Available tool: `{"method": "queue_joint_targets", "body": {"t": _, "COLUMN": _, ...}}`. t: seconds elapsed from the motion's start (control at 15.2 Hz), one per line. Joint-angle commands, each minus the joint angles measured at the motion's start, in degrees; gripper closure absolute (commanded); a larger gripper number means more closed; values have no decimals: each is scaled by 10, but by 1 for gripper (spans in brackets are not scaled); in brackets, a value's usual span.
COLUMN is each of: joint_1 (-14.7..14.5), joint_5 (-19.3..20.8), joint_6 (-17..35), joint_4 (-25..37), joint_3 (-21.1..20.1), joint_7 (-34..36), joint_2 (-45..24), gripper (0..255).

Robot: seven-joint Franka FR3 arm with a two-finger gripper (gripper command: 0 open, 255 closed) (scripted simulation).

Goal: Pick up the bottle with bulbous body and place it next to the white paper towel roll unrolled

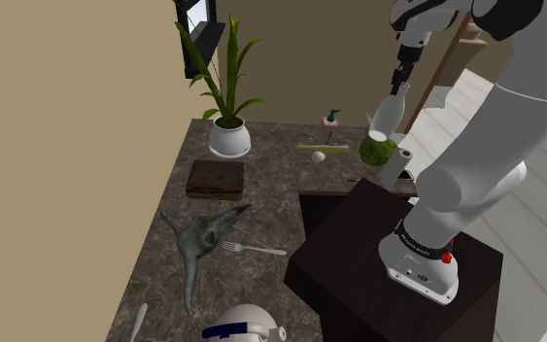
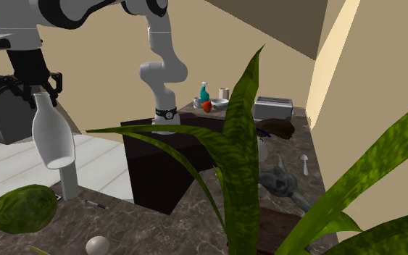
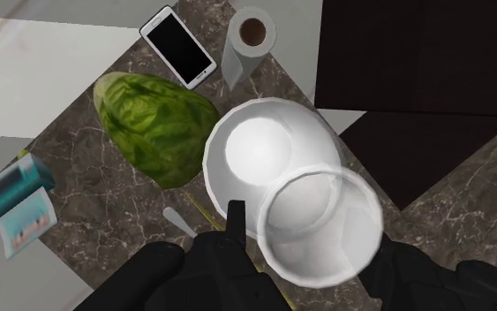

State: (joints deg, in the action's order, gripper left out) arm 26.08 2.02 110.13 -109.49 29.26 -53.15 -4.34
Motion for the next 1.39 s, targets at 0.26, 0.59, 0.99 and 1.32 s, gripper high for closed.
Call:
{"method": "queue_joint_targets", "body": {"t": 0.26, "joint_1": 1, "joint_5": -7, "joint_6": 44, "joint_4": -31, "joint_3": 0, "joint_7": -2, "joint_2": -14, "gripper": 255}}
{"method": "queue_joint_targets", "body": {"t": 0.59, "joint_1": 3, "joint_5": -15, "joint_6": 80, "joint_4": -53, "joint_3": -1, "joint_7": -6, "joint_2": -30, "gripper": 255}}
{"method": "queue_joint_targets", "body": {"t": 0.99, "joint_1": 6, "joint_5": -27, "joint_6": 123, "joint_4": -76, "joint_3": -3, "joint_7": -13, "joint_2": -52, "gripper": 255}}
{"method": "queue_joint_targets", "body": {"t": 1.32, "joint_1": 10, "joint_5": -40, "joint_6": 158, "joint_4": -92, "joint_3": -6, "joint_7": -20, "joint_2": -74, "gripper": 255}}
